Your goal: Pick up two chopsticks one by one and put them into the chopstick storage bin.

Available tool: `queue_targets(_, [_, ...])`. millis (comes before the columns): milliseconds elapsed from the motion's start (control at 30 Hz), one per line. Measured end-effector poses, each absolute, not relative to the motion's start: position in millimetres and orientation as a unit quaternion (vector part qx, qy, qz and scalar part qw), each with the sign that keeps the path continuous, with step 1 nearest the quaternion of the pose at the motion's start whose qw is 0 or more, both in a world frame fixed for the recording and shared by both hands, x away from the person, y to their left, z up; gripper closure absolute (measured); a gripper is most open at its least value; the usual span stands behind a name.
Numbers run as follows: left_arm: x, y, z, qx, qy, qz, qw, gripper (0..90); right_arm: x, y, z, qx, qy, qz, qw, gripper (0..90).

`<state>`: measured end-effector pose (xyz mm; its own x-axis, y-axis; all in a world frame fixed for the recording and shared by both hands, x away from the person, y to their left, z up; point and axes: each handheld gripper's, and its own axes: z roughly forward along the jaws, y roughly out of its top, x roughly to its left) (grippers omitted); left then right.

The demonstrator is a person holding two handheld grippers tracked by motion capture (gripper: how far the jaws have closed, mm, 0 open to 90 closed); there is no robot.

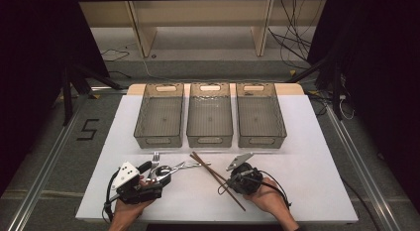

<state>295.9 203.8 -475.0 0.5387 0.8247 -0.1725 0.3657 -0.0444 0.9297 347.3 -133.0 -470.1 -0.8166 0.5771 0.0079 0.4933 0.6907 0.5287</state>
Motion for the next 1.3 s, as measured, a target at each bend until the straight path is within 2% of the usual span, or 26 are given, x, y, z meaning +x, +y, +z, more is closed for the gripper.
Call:
queue_targets(267, [297,198,-469,0.68,0.452,0.187,0.547,13.8,344,-135,-446,0.286,0.896,0.324,0.101,85.8])
queue_targets(400, [295,174,-460,0.706,0.428,0.186,0.533,14.1,341,-129,-438,0.279,0.884,0.359,0.111,85.8])
queue_targets(533, [301,157,-453,0.721,0.422,0.166,0.525,15.2,338,-125,-436,0.276,0.875,0.38,0.12,85.8])
queue_targets(833, [323,146,-439,0.705,0.443,0.09,0.547,21.6,335,-114,-433,0.271,0.855,0.419,0.14,85.7])
queue_targets(1000, [331,138,-434,0.698,0.45,0.051,0.555,28.2,332,-107,-432,0.263,0.849,0.435,0.148,85.8])
queue_targets(1100, [335,135,-431,0.686,0.456,0.031,0.566,38.1,328,-103,-432,0.254,0.843,0.448,0.157,85.8])
queue_targets(1133, [336,135,-430,0.684,0.456,0.024,0.569,38.1,328,-103,-432,0.254,0.843,0.448,0.157,85.8])
queue_targets(1300, [339,132,-435,0.678,0.451,-0.009,0.58,50.9,325,-101,-432,0.246,0.835,0.465,0.163,85.7])
